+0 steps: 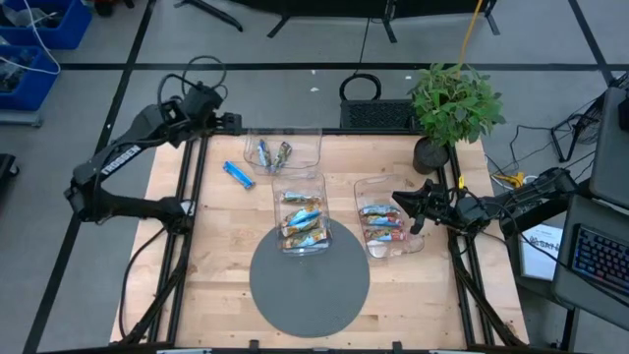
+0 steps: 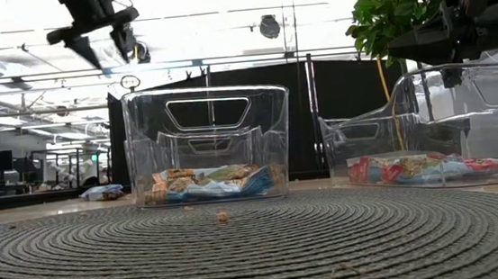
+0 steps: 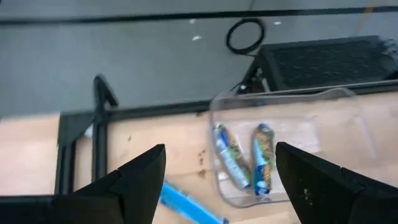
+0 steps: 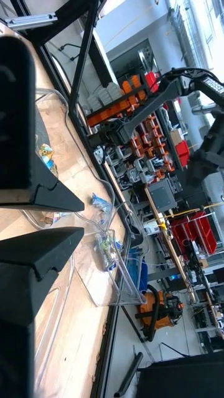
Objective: Pick and place Granola Bars by type
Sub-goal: Put the blue granola bar into the top transparent bin
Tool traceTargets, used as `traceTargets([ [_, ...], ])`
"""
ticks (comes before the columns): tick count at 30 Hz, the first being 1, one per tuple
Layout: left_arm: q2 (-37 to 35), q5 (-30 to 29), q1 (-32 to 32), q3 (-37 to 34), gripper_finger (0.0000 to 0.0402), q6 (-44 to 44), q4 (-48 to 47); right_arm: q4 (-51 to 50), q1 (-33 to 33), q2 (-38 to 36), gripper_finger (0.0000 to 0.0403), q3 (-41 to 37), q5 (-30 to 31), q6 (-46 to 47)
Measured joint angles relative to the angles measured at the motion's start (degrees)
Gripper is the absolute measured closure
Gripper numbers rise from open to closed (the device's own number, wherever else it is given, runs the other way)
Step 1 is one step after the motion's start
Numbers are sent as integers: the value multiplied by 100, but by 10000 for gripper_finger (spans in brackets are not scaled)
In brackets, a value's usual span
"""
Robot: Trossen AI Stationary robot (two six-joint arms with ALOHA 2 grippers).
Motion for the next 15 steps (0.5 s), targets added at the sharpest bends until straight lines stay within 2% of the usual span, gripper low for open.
traceTargets([
  [3,-212,-104,67,-473,96,-469,-11,2,0,0,358,-2,0,2],
  [7,-368,-134,67,-1232,96,-1589,5,1,-2,-1,358,-1,0,1],
  [15,-394,154,-133,-2564,96,-3185,456,2,0,-1,358,-2,0,2],
])
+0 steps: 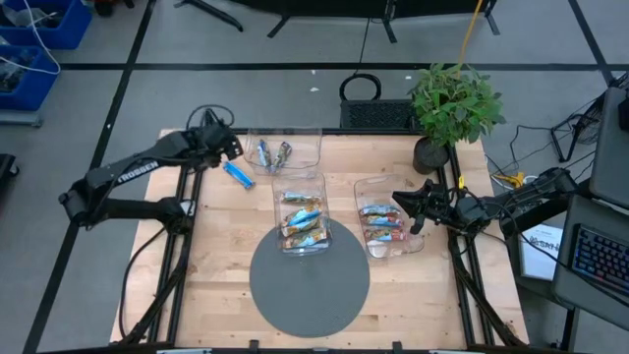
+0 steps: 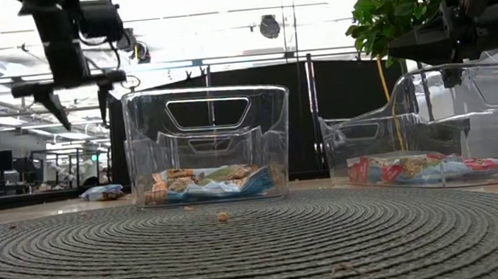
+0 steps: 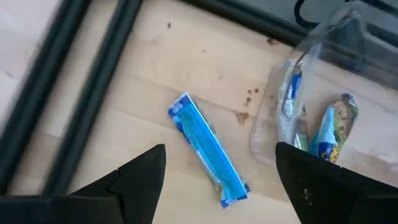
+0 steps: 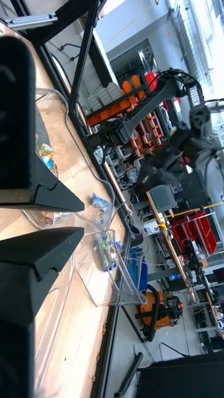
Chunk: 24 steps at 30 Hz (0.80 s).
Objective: Pick and place Granola Bars by type
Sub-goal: Put the blue granola bar into the top transparent bin
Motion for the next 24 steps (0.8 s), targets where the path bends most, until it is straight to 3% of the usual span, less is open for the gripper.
traceTargets([
  [9,44,-86,-150,-1054,96,-1143,1062,-1,-1,-1,358,2,0,-2],
  [24,44,-113,-150,-2123,96,-2307,2381,0,0,1,358,2,0,0],
])
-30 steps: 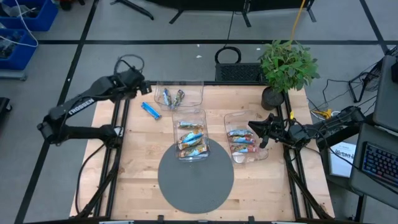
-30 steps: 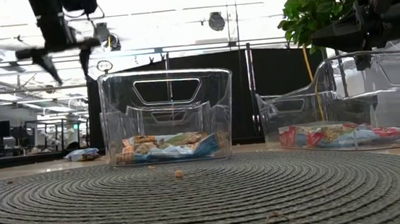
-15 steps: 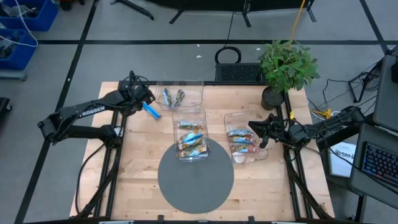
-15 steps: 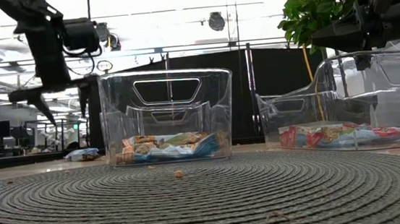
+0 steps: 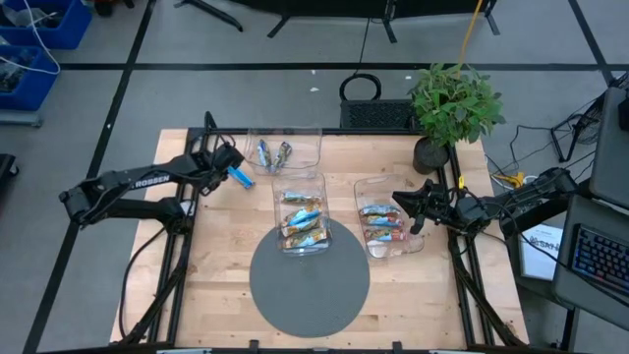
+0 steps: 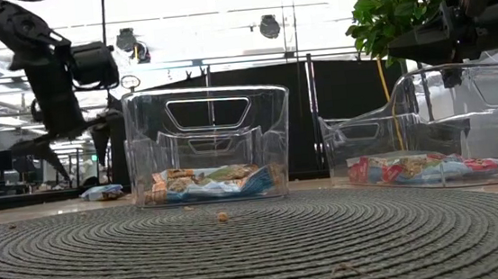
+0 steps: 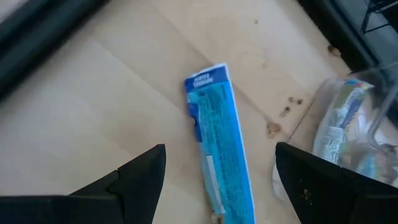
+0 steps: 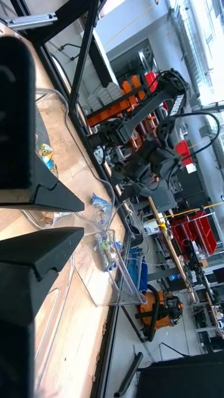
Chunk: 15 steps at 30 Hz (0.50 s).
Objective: Pick and place Granola Bars by type
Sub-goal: Put the blue granola bar into the top transparent bin
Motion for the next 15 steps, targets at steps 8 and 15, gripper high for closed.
traceTargets([
  [8,0,158,126,-546,96,-222,856,-1,-1,-1,358,-1,0,0],
  [15,9,168,316,-784,96,-286,1145,0,-1,0,358,0,0,-2],
])
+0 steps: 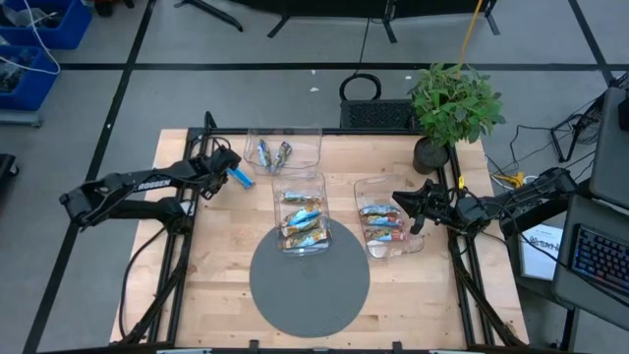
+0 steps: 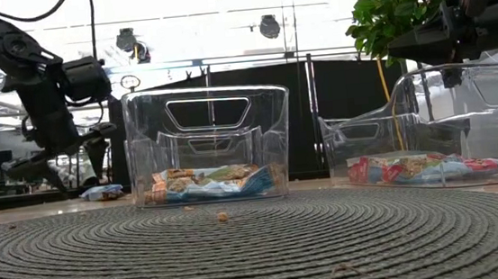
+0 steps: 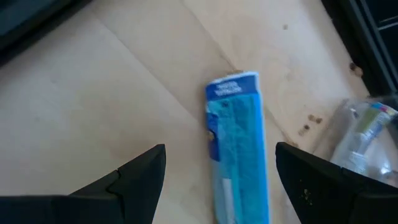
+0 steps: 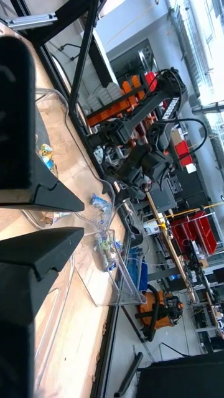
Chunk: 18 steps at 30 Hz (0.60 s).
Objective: Pick and place Granola Bars by type
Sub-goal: Put the blue granola bar into the top transparent bin
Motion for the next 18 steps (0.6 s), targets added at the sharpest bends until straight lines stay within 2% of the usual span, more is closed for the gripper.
traceTargets([
  [10,697,349,266,-80,96,427,1134,-2,2,0,358,0,0,2],
  [18,733,293,273,-76,97,387,1149,0,-1,0,358,0,-2,2],
])
